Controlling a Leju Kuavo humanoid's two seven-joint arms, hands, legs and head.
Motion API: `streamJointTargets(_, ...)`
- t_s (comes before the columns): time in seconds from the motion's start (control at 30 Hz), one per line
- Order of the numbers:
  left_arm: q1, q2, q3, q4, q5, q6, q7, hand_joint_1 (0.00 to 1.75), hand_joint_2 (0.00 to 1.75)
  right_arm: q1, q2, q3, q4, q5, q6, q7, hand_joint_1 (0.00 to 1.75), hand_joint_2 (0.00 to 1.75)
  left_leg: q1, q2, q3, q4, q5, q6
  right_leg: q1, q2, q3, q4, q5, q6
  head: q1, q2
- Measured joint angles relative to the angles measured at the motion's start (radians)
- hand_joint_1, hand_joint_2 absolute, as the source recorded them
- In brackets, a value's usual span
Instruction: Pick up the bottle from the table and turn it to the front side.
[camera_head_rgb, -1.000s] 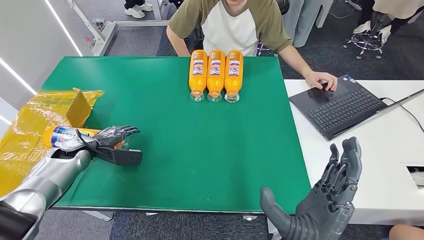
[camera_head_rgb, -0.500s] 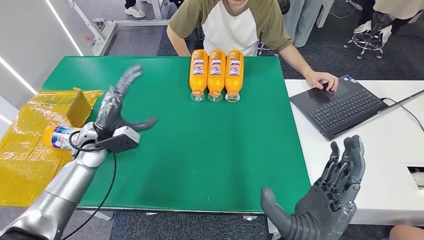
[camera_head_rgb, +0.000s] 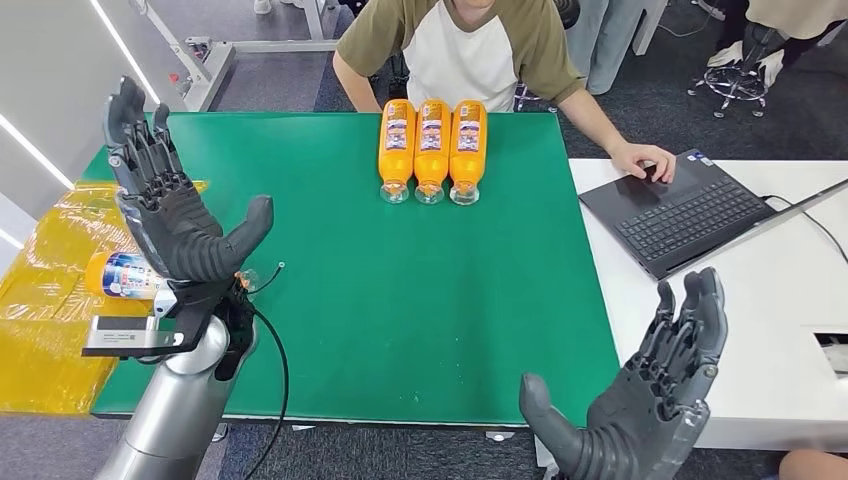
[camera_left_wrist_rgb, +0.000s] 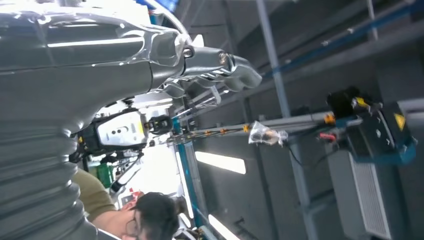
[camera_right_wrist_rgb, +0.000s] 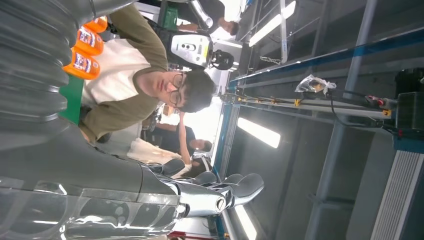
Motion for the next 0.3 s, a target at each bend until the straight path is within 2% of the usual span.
streamJointTargets(0.3,0.019,-0.028,0.000,-0.054,0.042,-0.006,0.001,0.00,1.75,-0.001,0.000,0.001,0.000,0.000,0.000,0.004,0.00,1.75,0.000,0.000,0.000,0.000,0.000,0.000,0.000,0.000,0.000,0.000,0.000,0.000,0.000,0.000)
